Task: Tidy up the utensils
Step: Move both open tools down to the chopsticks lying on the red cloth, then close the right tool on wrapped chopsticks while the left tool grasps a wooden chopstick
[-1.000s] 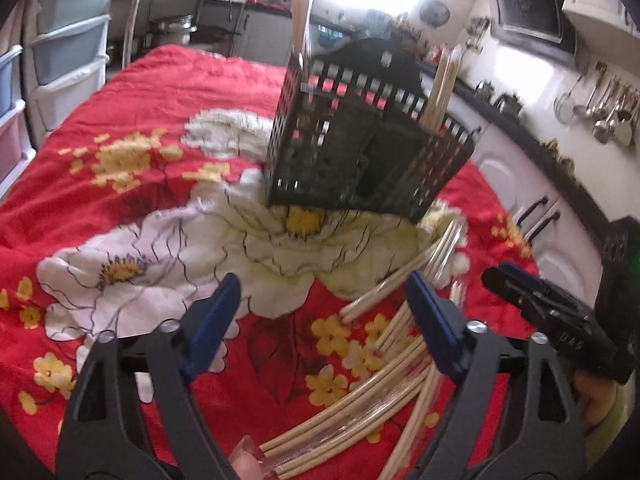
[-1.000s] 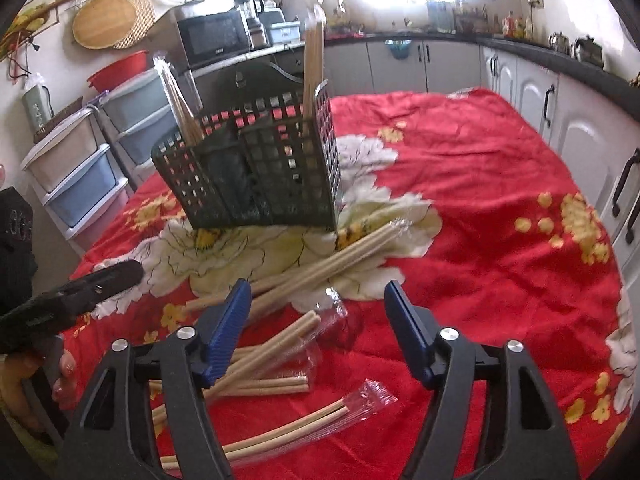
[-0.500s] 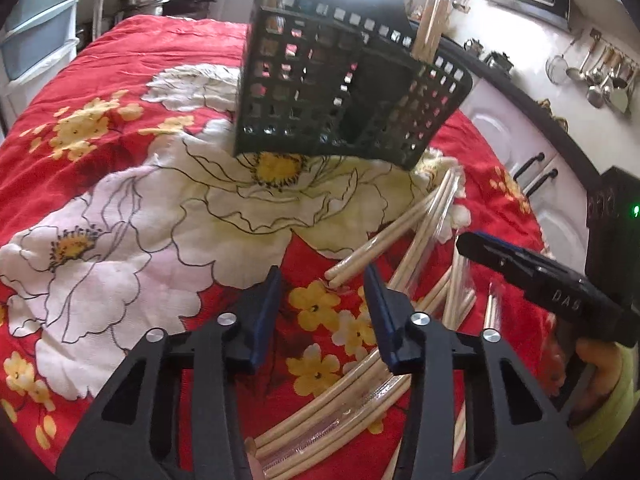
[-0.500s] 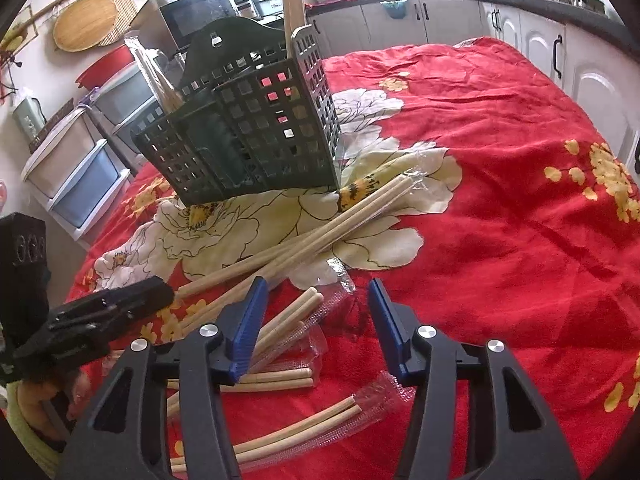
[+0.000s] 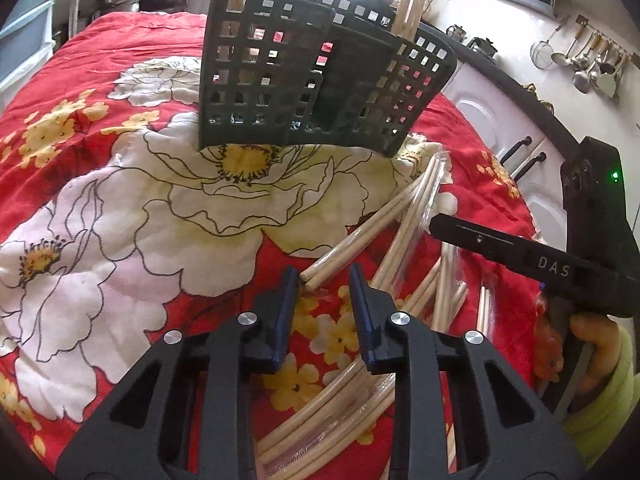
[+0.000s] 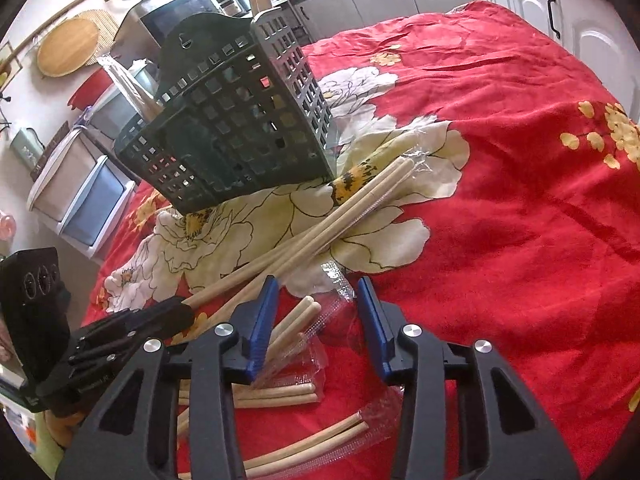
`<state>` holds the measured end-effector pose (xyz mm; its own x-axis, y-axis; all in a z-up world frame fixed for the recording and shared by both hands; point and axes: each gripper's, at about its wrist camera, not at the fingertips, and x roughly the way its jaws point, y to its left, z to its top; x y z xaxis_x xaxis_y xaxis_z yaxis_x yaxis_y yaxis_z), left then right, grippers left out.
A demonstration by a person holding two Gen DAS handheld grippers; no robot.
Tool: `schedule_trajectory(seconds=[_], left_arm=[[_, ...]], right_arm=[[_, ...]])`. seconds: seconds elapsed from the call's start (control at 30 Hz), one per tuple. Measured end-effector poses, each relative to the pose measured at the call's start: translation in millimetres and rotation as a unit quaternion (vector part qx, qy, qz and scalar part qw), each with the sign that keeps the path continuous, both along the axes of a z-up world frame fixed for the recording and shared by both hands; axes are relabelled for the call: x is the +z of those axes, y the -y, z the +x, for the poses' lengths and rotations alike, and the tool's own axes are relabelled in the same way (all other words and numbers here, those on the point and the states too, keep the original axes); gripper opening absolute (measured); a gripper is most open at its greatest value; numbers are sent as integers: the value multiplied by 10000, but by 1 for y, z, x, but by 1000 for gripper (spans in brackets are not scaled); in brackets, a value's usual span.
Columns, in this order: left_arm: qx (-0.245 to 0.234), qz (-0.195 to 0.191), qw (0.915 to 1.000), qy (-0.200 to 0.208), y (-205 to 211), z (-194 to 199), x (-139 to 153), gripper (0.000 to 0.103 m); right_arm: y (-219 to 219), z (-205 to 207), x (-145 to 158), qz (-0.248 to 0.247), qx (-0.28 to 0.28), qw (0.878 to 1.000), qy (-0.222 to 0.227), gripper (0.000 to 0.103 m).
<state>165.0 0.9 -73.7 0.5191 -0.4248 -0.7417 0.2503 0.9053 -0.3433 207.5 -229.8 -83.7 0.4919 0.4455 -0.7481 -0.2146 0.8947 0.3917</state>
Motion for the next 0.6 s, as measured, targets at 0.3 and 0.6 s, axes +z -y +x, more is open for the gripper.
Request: schedule_trajectory(seconds=[0.3, 0.6], left_arm=[[-125, -20, 9999, -31, 1, 6, -3, 16], [-220, -10, 9998, -21, 1, 0, -1, 13]], right_arm=[[0, 3, -3, 150, 46, 9998, -91, 13], [5, -2, 9, 325, -9, 9994, 113, 6]])
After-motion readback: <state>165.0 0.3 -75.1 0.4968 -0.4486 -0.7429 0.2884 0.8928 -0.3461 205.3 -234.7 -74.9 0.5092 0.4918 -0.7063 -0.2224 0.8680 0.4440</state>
